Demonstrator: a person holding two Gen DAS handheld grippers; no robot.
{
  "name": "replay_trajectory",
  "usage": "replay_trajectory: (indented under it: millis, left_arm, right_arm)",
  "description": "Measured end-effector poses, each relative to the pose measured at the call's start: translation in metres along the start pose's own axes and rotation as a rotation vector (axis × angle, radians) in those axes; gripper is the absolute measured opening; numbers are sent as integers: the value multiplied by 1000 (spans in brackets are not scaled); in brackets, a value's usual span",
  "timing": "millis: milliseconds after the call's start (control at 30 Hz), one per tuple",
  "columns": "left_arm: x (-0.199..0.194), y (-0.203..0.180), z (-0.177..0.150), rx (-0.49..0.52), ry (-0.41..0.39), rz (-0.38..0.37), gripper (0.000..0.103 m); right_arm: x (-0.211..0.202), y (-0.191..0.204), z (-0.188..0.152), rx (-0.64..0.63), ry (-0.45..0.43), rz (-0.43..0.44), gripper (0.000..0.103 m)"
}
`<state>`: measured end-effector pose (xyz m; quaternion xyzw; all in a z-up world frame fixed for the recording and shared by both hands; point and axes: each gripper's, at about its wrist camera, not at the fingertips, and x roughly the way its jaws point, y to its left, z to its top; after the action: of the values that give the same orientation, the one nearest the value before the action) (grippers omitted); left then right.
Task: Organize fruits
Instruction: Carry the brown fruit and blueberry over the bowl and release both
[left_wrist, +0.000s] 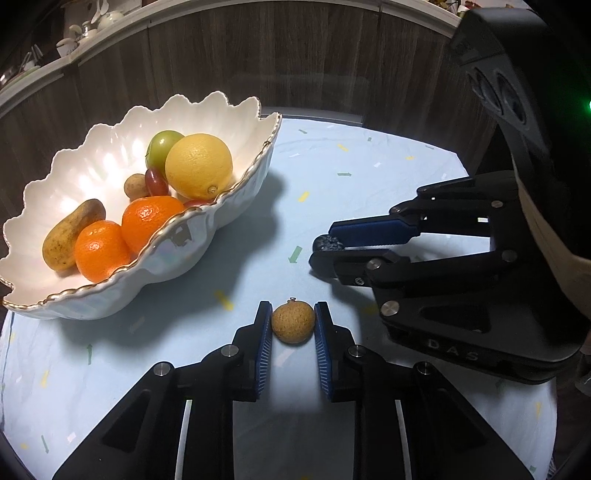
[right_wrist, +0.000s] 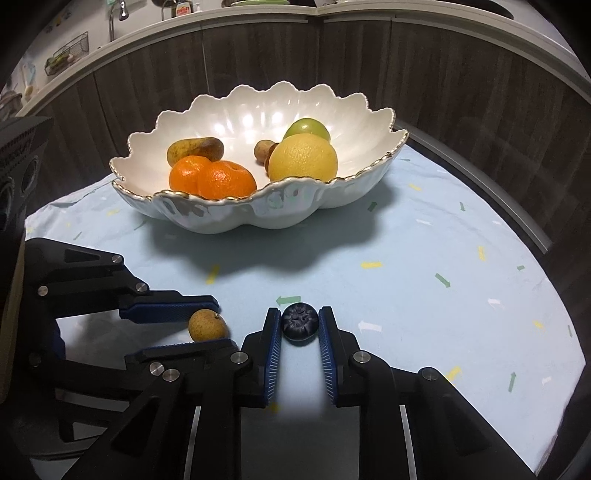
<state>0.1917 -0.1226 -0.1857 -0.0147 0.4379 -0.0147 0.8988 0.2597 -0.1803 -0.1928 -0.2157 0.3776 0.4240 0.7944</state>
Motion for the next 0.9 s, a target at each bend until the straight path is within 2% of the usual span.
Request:
replay_trajectory:
  millis: [367, 900]
  left_arm:
    - [-30, 4, 1, 20, -42, -5, 23]
    - [-86, 26, 5, 22, -105, -7, 23]
  right_arm:
    - [-32, 18, 4, 39, -9, -62, 22]
    - [-78, 56, 22, 124, -83, -138, 22]
